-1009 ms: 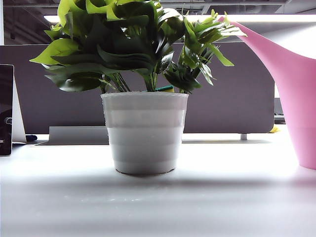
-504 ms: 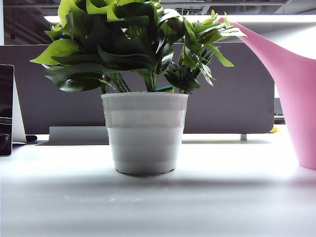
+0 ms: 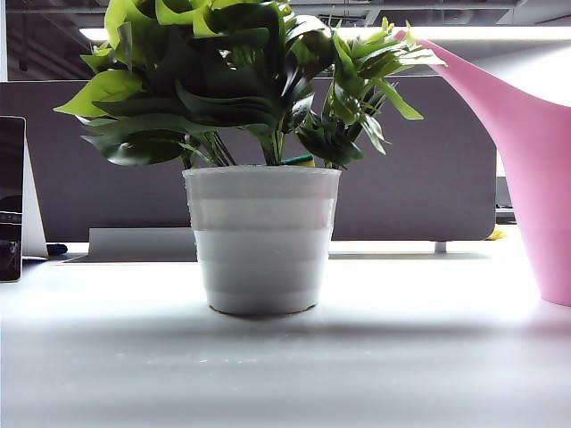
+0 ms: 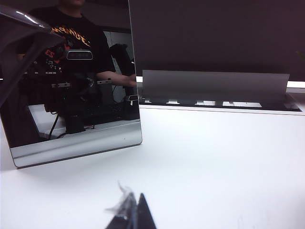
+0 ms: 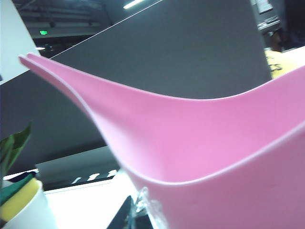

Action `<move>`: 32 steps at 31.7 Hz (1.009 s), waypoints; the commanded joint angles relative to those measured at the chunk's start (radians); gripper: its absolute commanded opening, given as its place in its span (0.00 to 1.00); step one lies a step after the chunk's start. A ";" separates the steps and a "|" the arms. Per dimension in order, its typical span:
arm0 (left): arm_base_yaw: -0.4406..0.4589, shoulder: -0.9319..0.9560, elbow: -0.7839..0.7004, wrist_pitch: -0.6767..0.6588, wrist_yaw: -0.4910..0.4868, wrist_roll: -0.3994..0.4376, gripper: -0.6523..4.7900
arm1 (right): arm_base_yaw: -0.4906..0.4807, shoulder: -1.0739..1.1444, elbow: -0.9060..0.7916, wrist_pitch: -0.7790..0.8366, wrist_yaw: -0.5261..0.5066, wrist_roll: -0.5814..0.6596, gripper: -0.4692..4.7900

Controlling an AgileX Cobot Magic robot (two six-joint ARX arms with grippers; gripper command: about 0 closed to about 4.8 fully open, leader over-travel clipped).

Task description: Pick up the watering can from the table, water the potted plant, and put the can back.

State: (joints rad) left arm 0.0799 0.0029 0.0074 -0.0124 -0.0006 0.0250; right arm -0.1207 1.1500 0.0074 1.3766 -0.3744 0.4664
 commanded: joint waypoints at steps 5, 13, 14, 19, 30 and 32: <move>0.001 0.001 0.001 0.010 0.004 -0.003 0.11 | 0.029 -0.002 -0.002 0.010 0.013 0.002 0.07; 0.001 0.001 0.001 0.010 0.004 -0.003 0.11 | 0.029 -0.002 -0.002 0.011 0.013 0.002 0.07; 0.001 0.001 0.001 0.010 0.004 -0.003 0.11 | 0.029 -0.002 -0.002 0.011 0.013 0.002 0.07; 0.001 0.001 0.001 0.010 0.004 -0.003 0.11 | 0.029 -0.002 -0.002 0.011 0.013 0.002 0.07; 0.001 0.001 0.001 0.010 0.004 -0.003 0.11 | 0.028 -0.002 -0.002 -0.016 0.016 -0.340 0.08; 0.001 0.001 0.001 0.010 0.004 -0.003 0.11 | 0.029 -0.023 -0.002 -0.037 0.016 -0.340 0.08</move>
State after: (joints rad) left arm 0.0799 0.0029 0.0078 -0.0120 -0.0002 0.0250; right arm -0.0929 1.1484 0.0074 1.3476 -0.3607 0.1444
